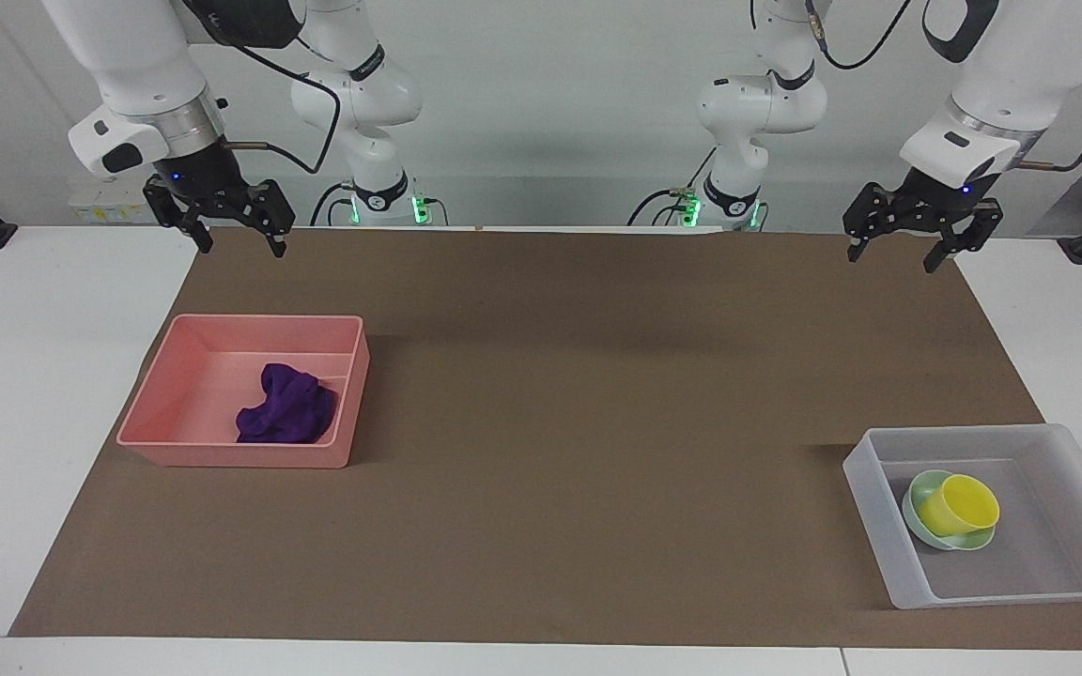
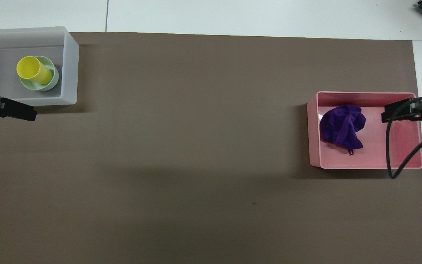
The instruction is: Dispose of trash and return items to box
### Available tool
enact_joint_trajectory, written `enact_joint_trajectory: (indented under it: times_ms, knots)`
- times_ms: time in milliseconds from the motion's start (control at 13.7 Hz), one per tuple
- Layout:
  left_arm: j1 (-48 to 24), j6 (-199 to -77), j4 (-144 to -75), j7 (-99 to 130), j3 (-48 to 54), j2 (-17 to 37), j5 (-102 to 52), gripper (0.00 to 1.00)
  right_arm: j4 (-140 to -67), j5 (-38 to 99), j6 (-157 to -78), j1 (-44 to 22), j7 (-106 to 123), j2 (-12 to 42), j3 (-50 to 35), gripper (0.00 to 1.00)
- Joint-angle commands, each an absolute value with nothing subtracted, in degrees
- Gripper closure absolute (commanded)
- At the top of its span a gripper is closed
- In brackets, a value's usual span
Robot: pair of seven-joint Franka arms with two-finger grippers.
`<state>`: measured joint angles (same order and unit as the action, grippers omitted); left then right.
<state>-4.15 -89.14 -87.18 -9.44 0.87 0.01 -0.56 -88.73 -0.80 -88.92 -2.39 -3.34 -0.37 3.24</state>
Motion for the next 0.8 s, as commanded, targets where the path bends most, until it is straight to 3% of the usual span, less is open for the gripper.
enact_joint_trajectory:
  times_ms: [0,729]
  knots:
    - [-5.01,-87.54,-87.1,-8.79,-0.09,-0.17,0.53,0.0,-90.79,-0.26,-89.03,-1.93,-1.85,-1.67,2.99,0.0]
    - [-5.27,-85.87,-87.89,-7.04,0.09,-0.79,0.62,0.0,-88.95,-1.14,-87.81,-1.93,-1.58,-1.58,2.99,0.0]
